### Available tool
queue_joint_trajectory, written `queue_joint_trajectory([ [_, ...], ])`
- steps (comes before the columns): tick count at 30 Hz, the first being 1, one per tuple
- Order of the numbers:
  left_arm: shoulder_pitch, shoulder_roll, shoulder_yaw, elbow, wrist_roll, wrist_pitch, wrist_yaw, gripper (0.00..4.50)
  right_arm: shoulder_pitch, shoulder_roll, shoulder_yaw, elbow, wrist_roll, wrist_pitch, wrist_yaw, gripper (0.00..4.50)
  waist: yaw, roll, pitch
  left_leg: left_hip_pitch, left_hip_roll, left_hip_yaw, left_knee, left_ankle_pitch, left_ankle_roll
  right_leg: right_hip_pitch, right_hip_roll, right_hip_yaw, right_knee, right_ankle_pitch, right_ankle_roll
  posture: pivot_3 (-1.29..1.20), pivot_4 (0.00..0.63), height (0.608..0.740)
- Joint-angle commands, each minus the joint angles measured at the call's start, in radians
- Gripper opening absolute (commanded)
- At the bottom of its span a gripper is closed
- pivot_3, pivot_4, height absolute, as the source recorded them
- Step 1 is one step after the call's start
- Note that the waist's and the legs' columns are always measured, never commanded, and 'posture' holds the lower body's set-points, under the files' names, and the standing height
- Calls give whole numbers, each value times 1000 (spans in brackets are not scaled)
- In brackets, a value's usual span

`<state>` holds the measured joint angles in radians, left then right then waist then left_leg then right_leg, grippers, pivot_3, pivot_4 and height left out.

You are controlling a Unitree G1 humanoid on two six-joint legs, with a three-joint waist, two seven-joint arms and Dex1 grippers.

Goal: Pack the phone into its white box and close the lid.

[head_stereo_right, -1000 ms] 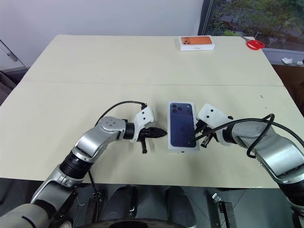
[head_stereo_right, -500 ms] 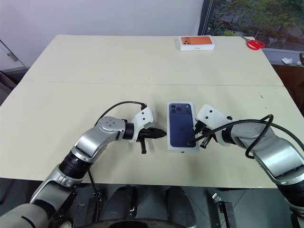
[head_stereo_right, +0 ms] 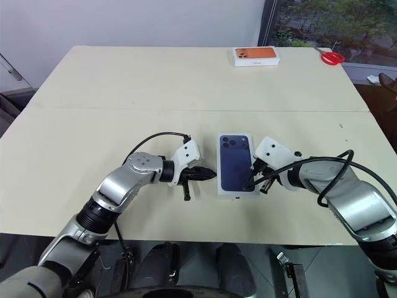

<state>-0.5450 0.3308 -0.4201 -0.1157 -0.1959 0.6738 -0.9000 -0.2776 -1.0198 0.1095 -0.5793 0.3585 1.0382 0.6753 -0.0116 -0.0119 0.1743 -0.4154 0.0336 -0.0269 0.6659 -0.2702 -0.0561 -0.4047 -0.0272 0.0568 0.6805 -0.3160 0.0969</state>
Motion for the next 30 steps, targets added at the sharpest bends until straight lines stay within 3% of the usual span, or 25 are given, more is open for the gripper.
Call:
queue_joint_trajectory([
  [1, -13, -10, -4, -27, -12, -19, -8, 0, 16, -7, -19, -69, 17, -16, 28, 27, 0, 0, 0, 0, 0, 0, 0, 0, 0, 0, 0, 0, 0, 0, 0, 0, 150, 731],
  [30, -19, -7, -21, -23, -3, -17, -24, 0, 64, -53, -97, -61, -6, -31, 57, 27, 1, 0, 0, 0, 0, 0, 1, 0, 0, 1, 0, 0, 0, 0, 0, 0, 150, 731],
])
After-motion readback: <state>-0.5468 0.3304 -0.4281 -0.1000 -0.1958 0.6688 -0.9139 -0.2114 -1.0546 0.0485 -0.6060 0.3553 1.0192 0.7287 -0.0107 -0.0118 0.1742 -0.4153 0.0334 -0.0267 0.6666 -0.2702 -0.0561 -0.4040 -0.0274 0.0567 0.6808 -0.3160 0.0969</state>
